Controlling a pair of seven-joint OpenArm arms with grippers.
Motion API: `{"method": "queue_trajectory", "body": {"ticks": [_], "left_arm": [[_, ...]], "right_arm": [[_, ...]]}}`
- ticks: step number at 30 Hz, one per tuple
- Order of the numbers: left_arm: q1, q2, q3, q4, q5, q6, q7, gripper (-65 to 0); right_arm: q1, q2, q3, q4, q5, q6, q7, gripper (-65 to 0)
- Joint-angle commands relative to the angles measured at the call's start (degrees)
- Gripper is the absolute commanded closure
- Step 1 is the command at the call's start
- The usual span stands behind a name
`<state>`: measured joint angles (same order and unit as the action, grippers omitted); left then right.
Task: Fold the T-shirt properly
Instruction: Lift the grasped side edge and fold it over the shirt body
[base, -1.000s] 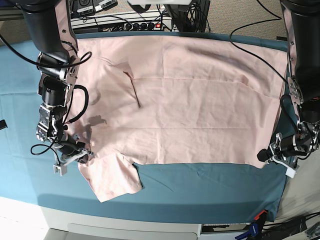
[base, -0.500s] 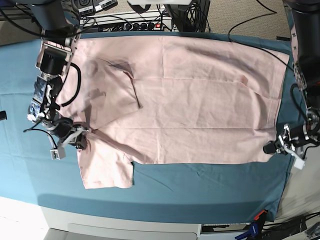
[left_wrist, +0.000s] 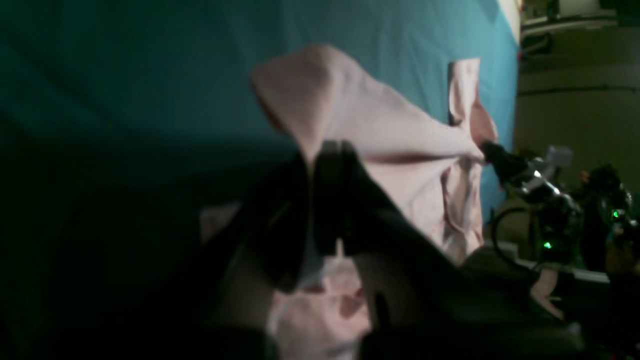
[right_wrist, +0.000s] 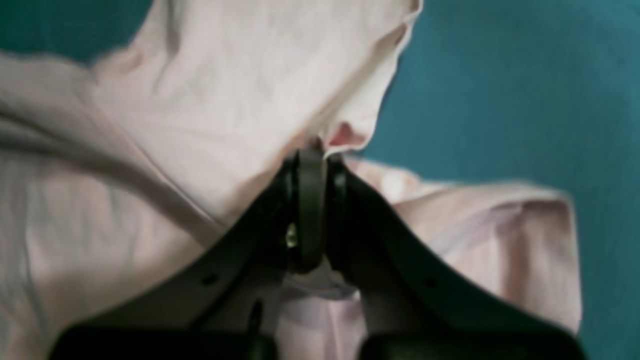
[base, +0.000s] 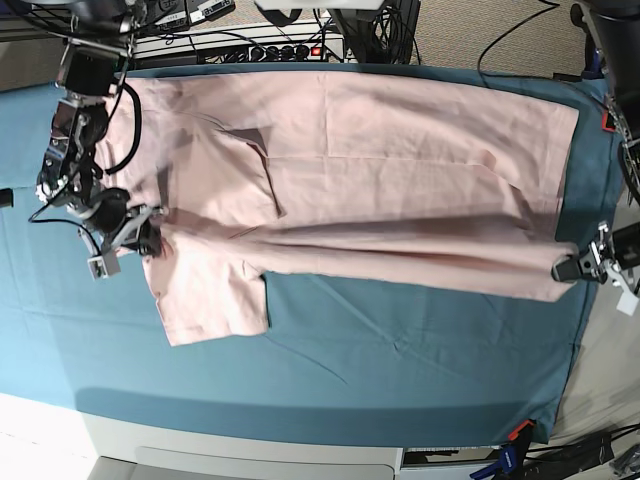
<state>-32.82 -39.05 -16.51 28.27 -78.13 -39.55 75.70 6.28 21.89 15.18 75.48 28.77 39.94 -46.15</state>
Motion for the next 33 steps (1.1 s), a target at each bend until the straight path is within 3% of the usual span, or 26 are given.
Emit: {"method": "queue_trajectory", "body": {"ticks": [1, 6, 15, 24, 33], "left_arm": [[-0.98, -1.49, -0.15, 0.9, -2.91, -0.45, 0.24, 0.0], [1.84, -1.6, -0.15, 0.9, -6.87, -0.45, 4.3, 0.0], [6.36, -2.89, -0.17, 0.9, -6.87, -0.45, 4.3, 0.0], [7.13, -4.48, -0.17, 0.9, -6.87, -0.45, 4.3, 0.0], [7.15, -4.61, -0.17, 0.9, -6.87, -0.45, 4.3, 0.0]], "right_arm": [[0.33, 1.33, 0.31, 1.6, 0.81, 0.06, 0.76, 0.0], [-3.23, 1.6, 0.35, 3.08, 1.81, 0.06, -0.24, 0.0], [-6.29, 1.62, 3.02, 3.08, 4.02, 0.06, -3.04, 0.0], [-6.32, 2.51, 13.05, 3.06, 4.83, 0.06, -4.92, 0.0], [-6.32, 3.17, 13.75, 3.06, 8.31, 0.06, -8.02, 0.0]]}}
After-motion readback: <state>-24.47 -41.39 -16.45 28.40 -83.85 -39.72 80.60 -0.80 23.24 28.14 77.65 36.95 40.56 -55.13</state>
